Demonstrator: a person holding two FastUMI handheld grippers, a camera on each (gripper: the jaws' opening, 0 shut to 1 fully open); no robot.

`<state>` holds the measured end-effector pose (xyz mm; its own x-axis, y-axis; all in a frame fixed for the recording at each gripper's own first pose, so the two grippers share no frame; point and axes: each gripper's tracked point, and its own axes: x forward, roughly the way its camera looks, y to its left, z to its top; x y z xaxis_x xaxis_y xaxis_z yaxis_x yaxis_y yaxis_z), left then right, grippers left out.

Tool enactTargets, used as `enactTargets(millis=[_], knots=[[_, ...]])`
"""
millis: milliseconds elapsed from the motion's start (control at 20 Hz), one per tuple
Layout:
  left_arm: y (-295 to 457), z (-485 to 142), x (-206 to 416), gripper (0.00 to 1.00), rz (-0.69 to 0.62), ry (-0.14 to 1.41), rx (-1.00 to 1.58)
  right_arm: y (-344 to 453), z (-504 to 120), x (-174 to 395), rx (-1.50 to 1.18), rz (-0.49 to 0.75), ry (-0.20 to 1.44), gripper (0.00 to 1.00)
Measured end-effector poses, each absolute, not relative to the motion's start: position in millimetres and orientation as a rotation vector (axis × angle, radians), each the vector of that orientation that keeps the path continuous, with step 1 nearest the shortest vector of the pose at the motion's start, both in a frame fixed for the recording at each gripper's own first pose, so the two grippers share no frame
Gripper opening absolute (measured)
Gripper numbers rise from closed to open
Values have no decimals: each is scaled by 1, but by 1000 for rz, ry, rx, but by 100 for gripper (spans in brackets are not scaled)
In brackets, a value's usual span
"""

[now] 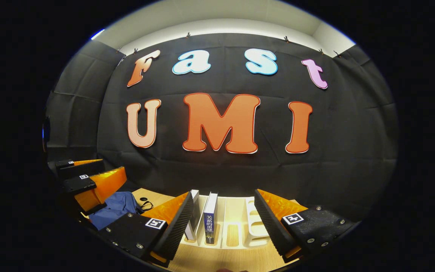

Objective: Open the schoolbag, grab two books from the bookshelf and put them into the schoolbag.

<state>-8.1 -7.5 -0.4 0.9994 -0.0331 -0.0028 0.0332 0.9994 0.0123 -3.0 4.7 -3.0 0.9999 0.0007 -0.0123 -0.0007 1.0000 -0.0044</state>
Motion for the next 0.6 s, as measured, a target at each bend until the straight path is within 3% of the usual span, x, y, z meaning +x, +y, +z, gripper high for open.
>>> enactTargets(millis=[600], knots=[[8,0,-8,91,-15,0,12,13,-1,3,-22,9,10,96]])
